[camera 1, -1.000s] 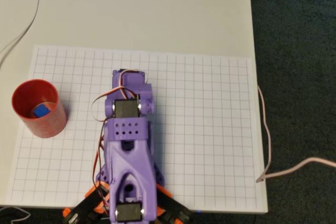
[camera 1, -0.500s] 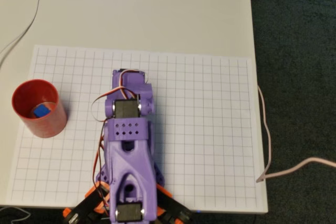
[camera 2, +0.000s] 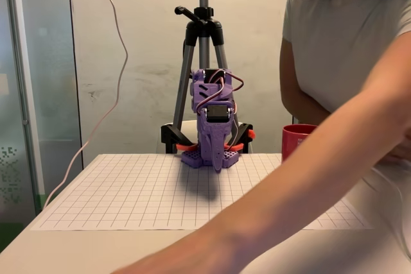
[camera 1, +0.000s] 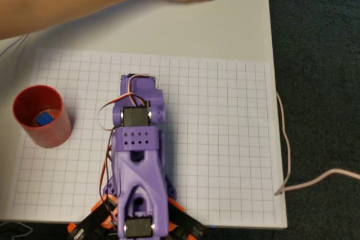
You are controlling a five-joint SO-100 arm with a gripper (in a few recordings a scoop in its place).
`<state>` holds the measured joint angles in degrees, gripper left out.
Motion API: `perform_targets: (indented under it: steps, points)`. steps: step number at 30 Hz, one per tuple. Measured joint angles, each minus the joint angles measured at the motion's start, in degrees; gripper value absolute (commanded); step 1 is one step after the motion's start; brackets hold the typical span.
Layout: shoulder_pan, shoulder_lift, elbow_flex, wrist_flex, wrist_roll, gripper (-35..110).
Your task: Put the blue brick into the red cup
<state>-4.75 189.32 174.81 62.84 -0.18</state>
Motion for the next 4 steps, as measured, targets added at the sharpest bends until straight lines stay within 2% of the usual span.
perform_targets:
  steps: [4]
  points:
    - [0.0, 0.0, 0.0, 0.0, 0.0, 0]
